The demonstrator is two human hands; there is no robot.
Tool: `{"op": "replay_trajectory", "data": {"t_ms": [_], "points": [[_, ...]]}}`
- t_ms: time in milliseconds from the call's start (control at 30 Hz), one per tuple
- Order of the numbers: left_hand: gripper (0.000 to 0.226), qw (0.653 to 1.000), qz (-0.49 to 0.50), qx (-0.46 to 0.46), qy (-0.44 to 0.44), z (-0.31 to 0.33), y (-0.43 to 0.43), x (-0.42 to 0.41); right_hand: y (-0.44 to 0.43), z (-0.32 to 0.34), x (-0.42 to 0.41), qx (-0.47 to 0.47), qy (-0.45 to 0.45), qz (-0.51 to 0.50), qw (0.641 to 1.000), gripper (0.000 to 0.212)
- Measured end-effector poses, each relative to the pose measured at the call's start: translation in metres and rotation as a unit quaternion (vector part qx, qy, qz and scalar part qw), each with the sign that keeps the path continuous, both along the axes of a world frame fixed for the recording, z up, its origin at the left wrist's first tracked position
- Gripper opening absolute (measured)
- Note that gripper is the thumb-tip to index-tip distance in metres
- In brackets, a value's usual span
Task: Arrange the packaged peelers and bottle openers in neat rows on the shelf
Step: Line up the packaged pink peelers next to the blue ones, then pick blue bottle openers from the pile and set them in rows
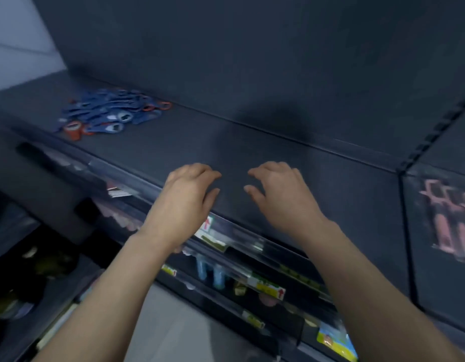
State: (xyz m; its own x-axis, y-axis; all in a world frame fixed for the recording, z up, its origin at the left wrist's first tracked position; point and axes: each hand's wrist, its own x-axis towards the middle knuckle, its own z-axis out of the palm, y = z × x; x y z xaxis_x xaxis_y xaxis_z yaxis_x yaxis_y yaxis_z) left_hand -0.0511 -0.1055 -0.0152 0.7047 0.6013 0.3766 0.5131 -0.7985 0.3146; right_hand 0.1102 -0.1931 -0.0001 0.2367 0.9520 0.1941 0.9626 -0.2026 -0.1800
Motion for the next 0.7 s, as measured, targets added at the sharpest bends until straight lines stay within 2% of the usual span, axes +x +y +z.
{"op": "replay_trajectory", "data": {"t_ms": [367, 700], "points": [[0.030, 0.988, 0.152, -0.004, 0.013, 0.006, 0.104, -0.098, 0.163, -0.006, -0.080, 0.001, 0.010, 0.143, 0.990, 0.033], [0.031, 0.987, 0.160, -0.011, 0.022, 0.003, 0.245, -0.119, 0.300, -0.006, -0.092, -0.021, 0.011, 0.127, 0.992, 0.038]]}}
